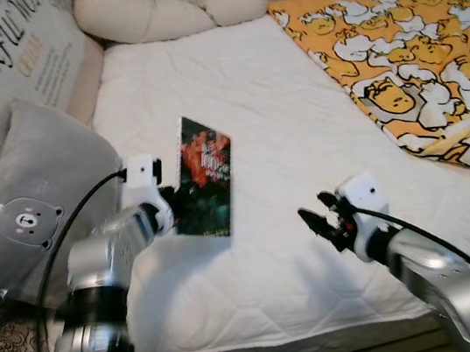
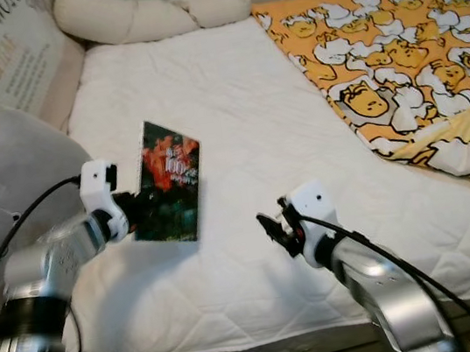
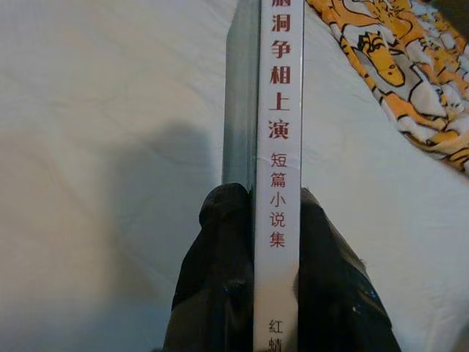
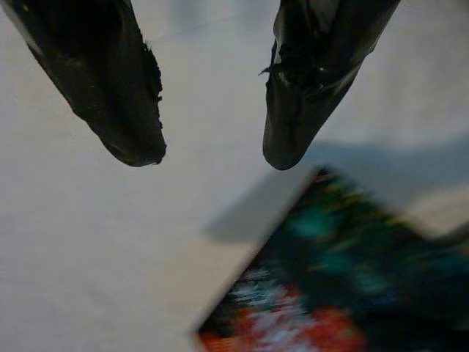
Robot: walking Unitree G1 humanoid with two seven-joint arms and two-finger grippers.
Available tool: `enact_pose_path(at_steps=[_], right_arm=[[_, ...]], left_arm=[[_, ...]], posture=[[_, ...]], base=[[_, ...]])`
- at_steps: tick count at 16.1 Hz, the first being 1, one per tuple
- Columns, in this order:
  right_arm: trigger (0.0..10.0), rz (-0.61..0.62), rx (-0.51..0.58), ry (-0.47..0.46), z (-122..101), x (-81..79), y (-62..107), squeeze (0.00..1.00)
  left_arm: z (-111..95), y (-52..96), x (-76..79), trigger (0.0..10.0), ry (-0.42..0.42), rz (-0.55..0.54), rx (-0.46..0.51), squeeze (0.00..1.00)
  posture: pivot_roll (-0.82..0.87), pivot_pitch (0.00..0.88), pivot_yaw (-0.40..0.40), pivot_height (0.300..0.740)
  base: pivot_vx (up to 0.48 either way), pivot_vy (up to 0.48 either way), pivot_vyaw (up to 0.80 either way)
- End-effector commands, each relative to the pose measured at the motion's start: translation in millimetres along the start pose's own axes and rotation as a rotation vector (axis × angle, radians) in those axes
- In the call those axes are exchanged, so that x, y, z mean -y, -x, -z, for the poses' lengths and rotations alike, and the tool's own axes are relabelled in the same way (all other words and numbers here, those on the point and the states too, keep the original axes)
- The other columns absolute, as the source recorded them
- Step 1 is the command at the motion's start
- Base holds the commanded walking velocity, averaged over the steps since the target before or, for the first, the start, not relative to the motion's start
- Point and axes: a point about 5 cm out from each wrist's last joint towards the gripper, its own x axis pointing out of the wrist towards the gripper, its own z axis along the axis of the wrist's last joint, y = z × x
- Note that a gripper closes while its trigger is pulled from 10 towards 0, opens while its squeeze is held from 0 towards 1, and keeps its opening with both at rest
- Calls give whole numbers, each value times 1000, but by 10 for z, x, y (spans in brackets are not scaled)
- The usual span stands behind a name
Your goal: Clean up the room
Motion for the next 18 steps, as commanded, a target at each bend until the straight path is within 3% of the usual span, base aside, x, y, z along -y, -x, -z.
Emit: enact_pose_path(at_steps=[1,3,7,8,12,13,14,18], right_arm=[[10000,-93,-6,-13,-65,-76,120,0],[10000,-172,-22,-38,-99,-157,253,0],[10000,-221,-88,-71,-97,-176,426,0],[10000,-236,-114,-77,-116,-183,462,0],[10000,-233,-147,-59,-141,-170,536,0],[10000,-226,-151,-50,-147,-164,544,0],[10000,-221,-158,-43,-148,-160,544,0],[10000,-202,-182,-34,-139,-153,531,0]], left_arm=[[-72,-73,-43,10000,117,19,21,0],[2,-147,-103,10000,250,27,-6,0],[264,-192,-194,10000,393,6,-49,0],[408,-176,-261,10000,335,-33,-105,0],[468,-91,-458,10000,170,-171,-147,0],[451,-82,-478,10000,164,-176,-137,443],[441,-73,-499,10000,152,-188,-134,1000],[401,-53,-549,10000,74,-226,-139,1000]], posture=[[-146,0,38,740],[-182,0,42,740],[-220,0,24,740],[-239,8,19,740],[-259,39,17,740],[-262,41,16,740],[-265,42,16,740],[-269,36,12,740]], base=[[0,0,0],[0,0,0],[0,0,0],[0,0,0],[0,0,0],[0,0,0],[0,0,0],[0,0,0]])
